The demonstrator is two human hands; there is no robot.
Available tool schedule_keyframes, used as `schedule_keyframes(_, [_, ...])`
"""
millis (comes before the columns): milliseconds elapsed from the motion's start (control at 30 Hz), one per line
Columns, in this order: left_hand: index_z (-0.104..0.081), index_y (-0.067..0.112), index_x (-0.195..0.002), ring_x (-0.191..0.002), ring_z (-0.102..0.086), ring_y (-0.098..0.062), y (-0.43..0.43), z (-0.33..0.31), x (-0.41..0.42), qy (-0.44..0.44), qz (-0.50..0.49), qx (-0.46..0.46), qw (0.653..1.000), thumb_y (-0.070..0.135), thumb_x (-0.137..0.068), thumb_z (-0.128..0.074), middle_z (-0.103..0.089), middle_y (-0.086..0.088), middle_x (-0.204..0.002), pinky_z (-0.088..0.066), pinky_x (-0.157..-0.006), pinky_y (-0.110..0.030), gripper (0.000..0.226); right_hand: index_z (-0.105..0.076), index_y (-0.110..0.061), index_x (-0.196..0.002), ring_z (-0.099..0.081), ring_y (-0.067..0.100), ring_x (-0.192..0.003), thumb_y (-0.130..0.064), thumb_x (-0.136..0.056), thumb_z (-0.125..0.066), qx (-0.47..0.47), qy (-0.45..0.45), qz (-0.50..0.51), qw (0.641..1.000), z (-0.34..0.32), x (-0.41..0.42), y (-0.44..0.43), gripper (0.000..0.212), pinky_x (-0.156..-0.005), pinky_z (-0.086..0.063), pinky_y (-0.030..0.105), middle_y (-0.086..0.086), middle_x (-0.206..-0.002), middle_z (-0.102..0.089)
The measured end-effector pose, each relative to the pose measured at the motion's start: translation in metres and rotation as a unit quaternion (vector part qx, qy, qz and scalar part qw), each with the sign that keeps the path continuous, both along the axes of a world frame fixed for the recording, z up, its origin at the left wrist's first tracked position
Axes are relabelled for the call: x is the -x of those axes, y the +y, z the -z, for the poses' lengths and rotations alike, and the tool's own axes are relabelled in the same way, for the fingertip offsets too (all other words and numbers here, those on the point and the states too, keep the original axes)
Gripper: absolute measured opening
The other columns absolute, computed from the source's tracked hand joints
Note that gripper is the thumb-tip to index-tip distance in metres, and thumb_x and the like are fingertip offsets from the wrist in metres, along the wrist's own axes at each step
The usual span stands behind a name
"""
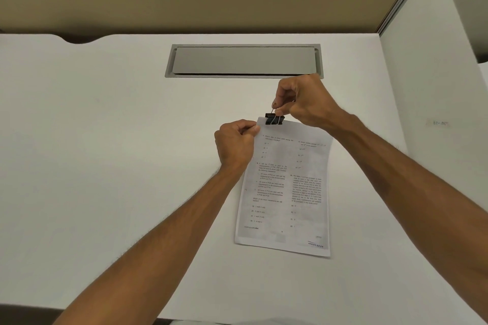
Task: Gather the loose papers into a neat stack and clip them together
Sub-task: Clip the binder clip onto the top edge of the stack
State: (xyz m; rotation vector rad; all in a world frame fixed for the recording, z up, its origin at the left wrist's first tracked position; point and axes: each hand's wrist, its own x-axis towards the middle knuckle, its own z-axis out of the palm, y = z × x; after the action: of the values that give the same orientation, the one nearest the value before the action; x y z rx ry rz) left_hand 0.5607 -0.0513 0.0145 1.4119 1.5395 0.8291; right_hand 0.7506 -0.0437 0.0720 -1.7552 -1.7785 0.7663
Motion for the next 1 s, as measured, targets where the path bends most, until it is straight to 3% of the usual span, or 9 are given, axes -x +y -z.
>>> schedule_keyframes(133, [-0.08, 0.009, -0.093, -0.08, -0.074, -0.017, 0.001, -0.002, 0.001, -0.007, -0.006, 0.009, 1.0, 0.013, -0.088, -0.076, -0.076, 0.001, -0.084, -0.064, -0.074, -0.036, 0.007, -0.063, -0.026, -0.068, -0.074, 0.004, -0.073, 0.009, -0.074, -0.082, 0.0, 0.021, 0.002, 1.0, -0.002, 0.006, 0.001, 0.039, -0.067, -0.06, 0.016, -0.003, -0.076, -0.074])
schedule_keyframes(267, [-0.08, 0.011, -0.089, -0.077, -0.075, -0.018, 0.001, -0.003, 0.001, -0.023, -0.017, 0.024, 0.999, 0.012, -0.086, -0.078, -0.076, 0.001, -0.08, -0.064, -0.074, -0.041, 0.004, -0.067, -0.018, -0.073, -0.074, 0.006, -0.073, 0.006, -0.074, -0.083, 0.006, 0.023, -0.001, 1.0, -0.001, 0.012, 0.002, 0.029, -0.067, -0.06, 0.015, -0.001, -0.078, -0.074])
schedule_keyframes(400, [-0.078, 0.015, -0.084, -0.079, -0.076, -0.022, 0.002, -0.003, 0.004, -0.039, -0.02, 0.043, 0.998, 0.012, -0.084, -0.079, -0.077, -0.002, -0.082, -0.064, -0.074, -0.044, 0.002, -0.065, -0.02, -0.071, -0.075, 0.009, -0.075, 0.007, -0.074, -0.083, 0.007, 0.03, 0.002, 1.0, -0.001, 0.014, 0.003, 0.032, -0.069, -0.062, 0.02, 0.001, -0.079, -0.074])
schedule_keyframes(667, [-0.077, 0.017, -0.081, -0.075, -0.076, -0.019, 0.003, -0.003, 0.007, -0.056, -0.026, 0.07, 0.996, 0.012, -0.084, -0.08, -0.078, 0.0, -0.081, -0.065, -0.072, -0.039, 0.007, -0.067, -0.016, -0.078, -0.075, 0.014, -0.081, 0.002, -0.076, -0.083, 0.017, 0.011, -0.017, 1.0, 0.0, 0.017, 0.006, 0.024, -0.077, -0.064, 0.033, 0.005, -0.087, -0.075])
schedule_keyframes(833, [-0.074, 0.02, -0.079, -0.073, -0.077, -0.016, 0.002, -0.004, 0.008, -0.066, -0.025, 0.083, 0.994, 0.013, -0.084, -0.08, -0.077, 0.001, -0.08, -0.064, -0.068, -0.031, 0.01, -0.066, -0.011, -0.095, -0.073, 0.018, -0.089, -0.006, -0.082, -0.08, 0.044, -0.004, -0.045, 0.998, -0.005, 0.017, 0.006, 0.019, -0.085, -0.062, 0.041, 0.006, -0.098, -0.075])
schedule_keyframes(1000, [-0.075, 0.014, -0.082, -0.075, -0.077, -0.019, 0.003, -0.005, 0.008, -0.062, -0.022, 0.093, 0.993, 0.014, -0.085, -0.079, -0.078, -0.003, -0.082, -0.065, -0.07, -0.036, 0.005, -0.06, -0.015, -0.124, -0.071, 0.021, -0.1, -0.014, -0.083, -0.082, 0.065, 0.031, -0.04, 0.997, -0.007, 0.015, -0.001, 0.046, -0.091, -0.059, 0.039, 0.009, -0.123, -0.069])
